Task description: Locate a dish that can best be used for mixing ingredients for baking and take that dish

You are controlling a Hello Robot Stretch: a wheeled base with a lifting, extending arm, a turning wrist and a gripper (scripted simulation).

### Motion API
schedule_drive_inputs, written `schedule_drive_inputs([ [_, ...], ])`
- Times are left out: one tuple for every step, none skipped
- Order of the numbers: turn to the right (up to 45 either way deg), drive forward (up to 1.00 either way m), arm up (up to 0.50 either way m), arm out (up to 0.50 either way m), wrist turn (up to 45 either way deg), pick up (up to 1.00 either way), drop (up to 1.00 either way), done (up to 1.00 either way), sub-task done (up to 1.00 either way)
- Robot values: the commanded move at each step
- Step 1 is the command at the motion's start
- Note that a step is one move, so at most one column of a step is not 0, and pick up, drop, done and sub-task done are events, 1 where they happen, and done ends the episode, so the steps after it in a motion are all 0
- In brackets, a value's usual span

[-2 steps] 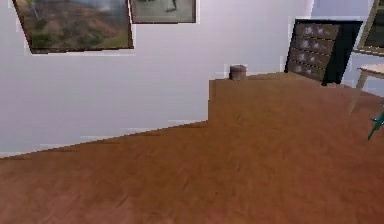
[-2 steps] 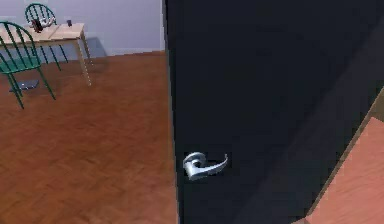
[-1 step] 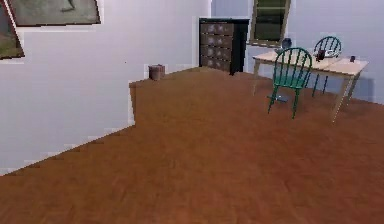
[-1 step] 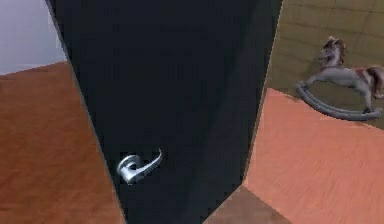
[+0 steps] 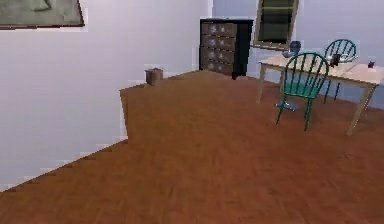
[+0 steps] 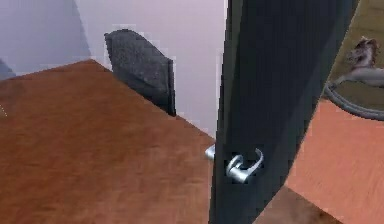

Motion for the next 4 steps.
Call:
schedule_drive_inputs([
  [12.0,0.0,0.0,0.0,0.0,0.0,0.0,0.0,0.0],
  [0.0,1.0,0.0,0.0,0.0,0.0,0.0,0.0,0.0],
  [0.0,1.0,0.0,0.0,0.0,0.0,0.0,0.0,0.0],
  [0.0,0.8,0.0,0.0,0.0,0.0,0.0,0.0,0.0],
])
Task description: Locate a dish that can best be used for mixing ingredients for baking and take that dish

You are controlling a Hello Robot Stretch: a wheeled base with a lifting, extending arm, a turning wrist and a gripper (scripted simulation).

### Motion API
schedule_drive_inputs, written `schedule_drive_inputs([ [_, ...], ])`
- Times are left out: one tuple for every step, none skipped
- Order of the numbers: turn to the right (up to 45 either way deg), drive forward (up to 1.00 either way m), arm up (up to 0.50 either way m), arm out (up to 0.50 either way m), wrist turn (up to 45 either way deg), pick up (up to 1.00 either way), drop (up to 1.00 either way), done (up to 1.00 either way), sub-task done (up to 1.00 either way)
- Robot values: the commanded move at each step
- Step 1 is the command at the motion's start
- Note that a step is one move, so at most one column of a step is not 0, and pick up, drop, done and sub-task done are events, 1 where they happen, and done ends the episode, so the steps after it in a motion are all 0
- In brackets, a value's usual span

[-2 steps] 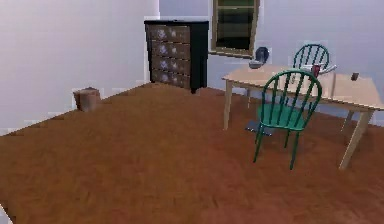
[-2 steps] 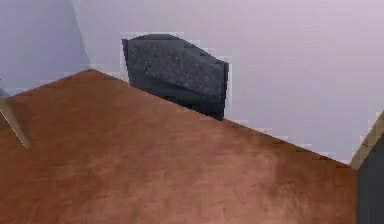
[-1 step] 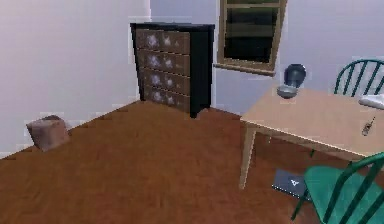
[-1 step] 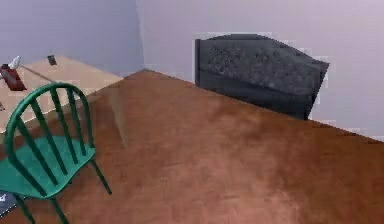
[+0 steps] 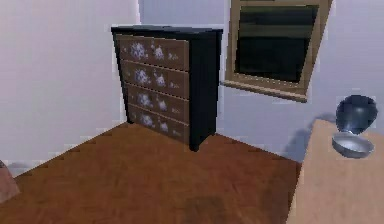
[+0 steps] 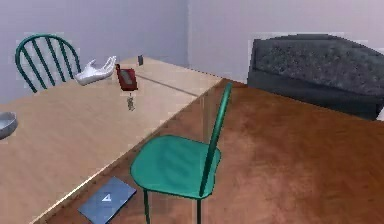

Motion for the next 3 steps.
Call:
schedule_drive_inputs([
  [-42.0,0.0,0.0,0.0,0.0,0.0,0.0,0.0,0.0],
  [45.0,0.0,0.0,0.0,0.0,0.0,0.0,0.0,0.0],
  [6.0,0.0,0.0,0.0,0.0,0.0,0.0,0.0,0.0],
])
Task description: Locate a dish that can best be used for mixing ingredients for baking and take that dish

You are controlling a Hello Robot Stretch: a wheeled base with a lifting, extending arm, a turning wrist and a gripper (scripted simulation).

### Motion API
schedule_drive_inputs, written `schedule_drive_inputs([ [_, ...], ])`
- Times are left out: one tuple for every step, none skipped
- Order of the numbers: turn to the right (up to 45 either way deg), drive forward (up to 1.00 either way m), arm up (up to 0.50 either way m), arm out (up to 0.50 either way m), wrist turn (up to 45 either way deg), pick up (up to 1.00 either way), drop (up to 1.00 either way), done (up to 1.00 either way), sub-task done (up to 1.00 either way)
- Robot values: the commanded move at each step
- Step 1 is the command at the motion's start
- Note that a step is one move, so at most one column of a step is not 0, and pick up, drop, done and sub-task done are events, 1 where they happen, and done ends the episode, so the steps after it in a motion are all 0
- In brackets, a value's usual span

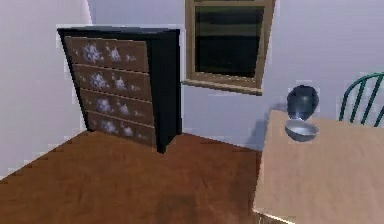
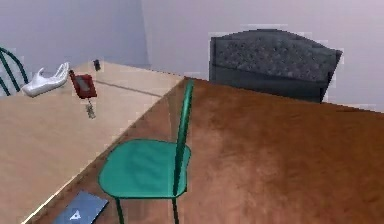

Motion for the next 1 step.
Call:
schedule_drive_inputs([
  [0.0,0.55,0.0,0.0,0.0,0.0,0.0,0.0,0.0],
])
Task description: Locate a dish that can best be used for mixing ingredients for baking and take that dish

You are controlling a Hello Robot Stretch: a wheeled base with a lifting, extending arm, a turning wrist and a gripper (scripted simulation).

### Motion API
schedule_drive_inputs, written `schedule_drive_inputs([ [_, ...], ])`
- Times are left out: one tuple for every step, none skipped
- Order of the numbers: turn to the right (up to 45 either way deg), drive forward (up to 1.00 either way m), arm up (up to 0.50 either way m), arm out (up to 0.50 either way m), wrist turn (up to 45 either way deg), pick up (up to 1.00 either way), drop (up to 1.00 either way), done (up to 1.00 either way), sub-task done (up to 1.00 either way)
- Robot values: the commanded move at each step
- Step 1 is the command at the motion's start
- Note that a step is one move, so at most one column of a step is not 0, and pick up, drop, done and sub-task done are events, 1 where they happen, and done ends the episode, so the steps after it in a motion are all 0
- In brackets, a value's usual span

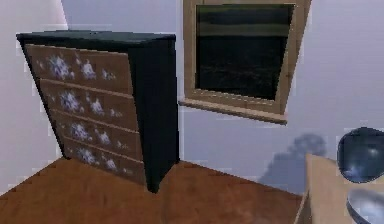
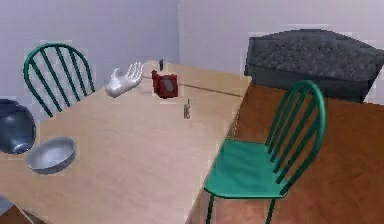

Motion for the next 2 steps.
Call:
schedule_drive_inputs([
  [0.0,0.35,0.0,0.0,0.0,0.0,0.0,0.0,0.0],
  [-12.0,0.0,0.0,0.0,0.0,0.0,0.0,0.0,0.0],
])
